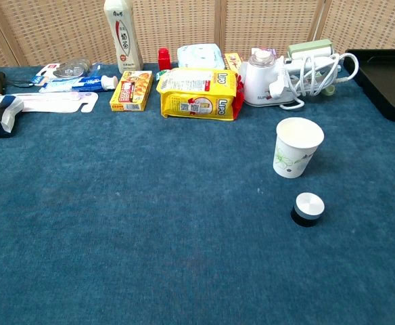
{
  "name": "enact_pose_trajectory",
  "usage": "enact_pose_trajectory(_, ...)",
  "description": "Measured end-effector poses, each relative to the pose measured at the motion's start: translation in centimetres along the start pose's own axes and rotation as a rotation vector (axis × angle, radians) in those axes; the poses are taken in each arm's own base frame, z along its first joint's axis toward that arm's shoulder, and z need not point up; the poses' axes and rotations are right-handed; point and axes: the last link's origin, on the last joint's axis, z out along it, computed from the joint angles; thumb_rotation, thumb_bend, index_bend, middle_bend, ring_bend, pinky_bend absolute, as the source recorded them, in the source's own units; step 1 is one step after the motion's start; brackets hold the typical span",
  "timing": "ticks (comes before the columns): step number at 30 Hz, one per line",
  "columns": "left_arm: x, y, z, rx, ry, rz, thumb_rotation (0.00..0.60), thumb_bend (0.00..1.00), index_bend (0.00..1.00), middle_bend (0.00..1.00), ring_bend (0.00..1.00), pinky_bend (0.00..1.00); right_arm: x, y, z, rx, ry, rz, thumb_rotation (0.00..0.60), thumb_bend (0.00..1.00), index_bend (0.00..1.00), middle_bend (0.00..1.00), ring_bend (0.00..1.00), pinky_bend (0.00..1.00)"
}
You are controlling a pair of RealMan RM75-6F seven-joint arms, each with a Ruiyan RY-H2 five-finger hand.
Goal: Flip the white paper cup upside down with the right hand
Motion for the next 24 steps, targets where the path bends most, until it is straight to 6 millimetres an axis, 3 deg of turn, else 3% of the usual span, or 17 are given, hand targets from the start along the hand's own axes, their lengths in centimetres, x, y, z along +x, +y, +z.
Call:
enact_pose_trajectory(17, 0.7, 0.1, -0.1, -0.001, 0.011, 0.013, 0.6, 0.18, 0.28, 0.28, 0.17, 0.18, 0.2, -0.8, 1.3, 0.026, -0.023, 0.093, 0.435, 0.3, 0.26, 0.3, 0.2, 0.13)
enact_pose_trajectory(24, 1.3, 0.8, 0.1, -0.025, 0.023, 0.025, 0.6, 0.18, 0.28, 0.28, 0.17, 0.18, 0.0, -4.2, 3.8, 0.141, -0.1, 0.256, 0.436, 0.29, 0.26, 0.29, 0.2, 0.13)
